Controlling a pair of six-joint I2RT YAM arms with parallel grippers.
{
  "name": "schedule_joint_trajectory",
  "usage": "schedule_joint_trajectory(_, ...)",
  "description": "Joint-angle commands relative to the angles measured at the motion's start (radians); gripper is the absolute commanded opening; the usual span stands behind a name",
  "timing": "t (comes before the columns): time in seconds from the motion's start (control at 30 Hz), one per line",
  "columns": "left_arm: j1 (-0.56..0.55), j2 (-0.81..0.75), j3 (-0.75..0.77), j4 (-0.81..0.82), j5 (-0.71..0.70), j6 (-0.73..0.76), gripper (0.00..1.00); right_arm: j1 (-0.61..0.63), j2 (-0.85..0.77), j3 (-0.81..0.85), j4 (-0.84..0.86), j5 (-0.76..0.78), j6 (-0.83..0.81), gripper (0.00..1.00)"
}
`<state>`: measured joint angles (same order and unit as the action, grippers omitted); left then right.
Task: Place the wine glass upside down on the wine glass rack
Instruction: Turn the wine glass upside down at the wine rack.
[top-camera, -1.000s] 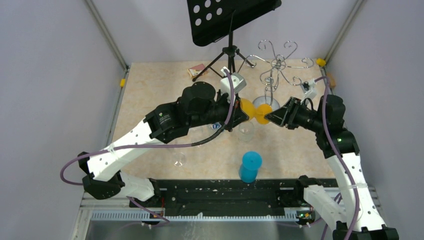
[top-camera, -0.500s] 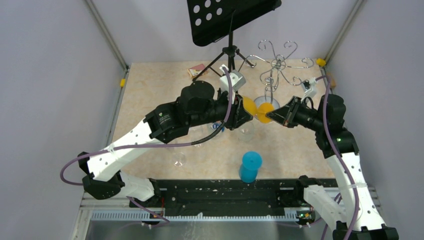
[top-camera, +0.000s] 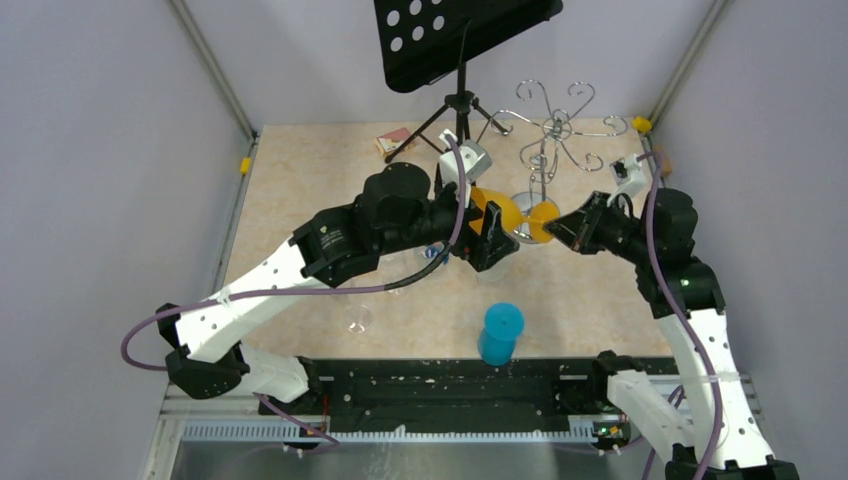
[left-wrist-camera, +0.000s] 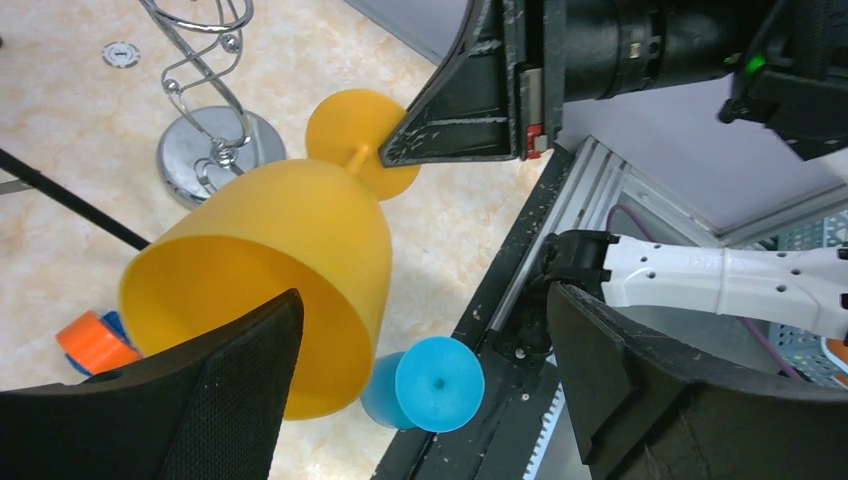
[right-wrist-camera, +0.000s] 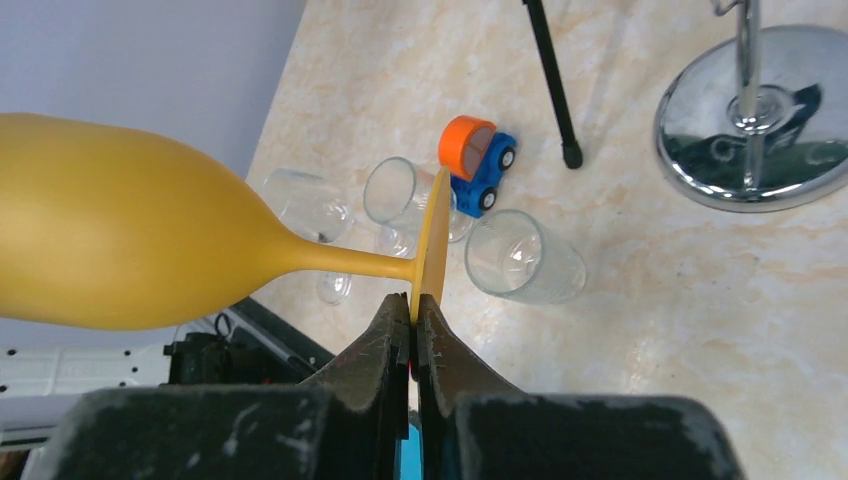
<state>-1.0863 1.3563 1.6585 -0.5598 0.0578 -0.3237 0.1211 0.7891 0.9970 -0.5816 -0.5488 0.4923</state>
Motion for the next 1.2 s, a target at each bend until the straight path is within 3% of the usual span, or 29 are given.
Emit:
schedule_joint_trajectory(0.0,0.000,-0.009,0.027,-0.026,-0.040,0.051,0.94,-0.009,-0.043,0.071,-0.020,0.089,-0.092,0.00)
schedule_joint_trajectory(0.27,0.000,0.023,0.090,-0.138,-0.234,0.096,0.95,-0.010,-0.027,0.194,-0.148,0.109,-0.286,0.00)
schedule_joint_trajectory(0.5,0.000,0.114,0.233,-0.313,-0.281,0.175,0.96,-0.009,-0.002,0.283,-0.224,0.182,-0.404,0.00)
schedule_joint_trajectory(0.73,0.000,0.194,0.333,-0.432,-0.312,0.160,0.99,-0.002,0.040,0.350,-0.289,0.315,-0.501,0.00)
schedule_joint_trajectory(0.97,0.033,0.249,0.368,-0.499,-0.247,0.079,0.99,0.019,0.079,0.409,-0.324,0.417,-0.560,0.00)
schedule_joint_trajectory(1.17,0.168,0.259,0.330,-0.499,-0.029,-0.074,0.98,0.047,0.143,0.474,-0.382,0.443,-0.574,0.00)
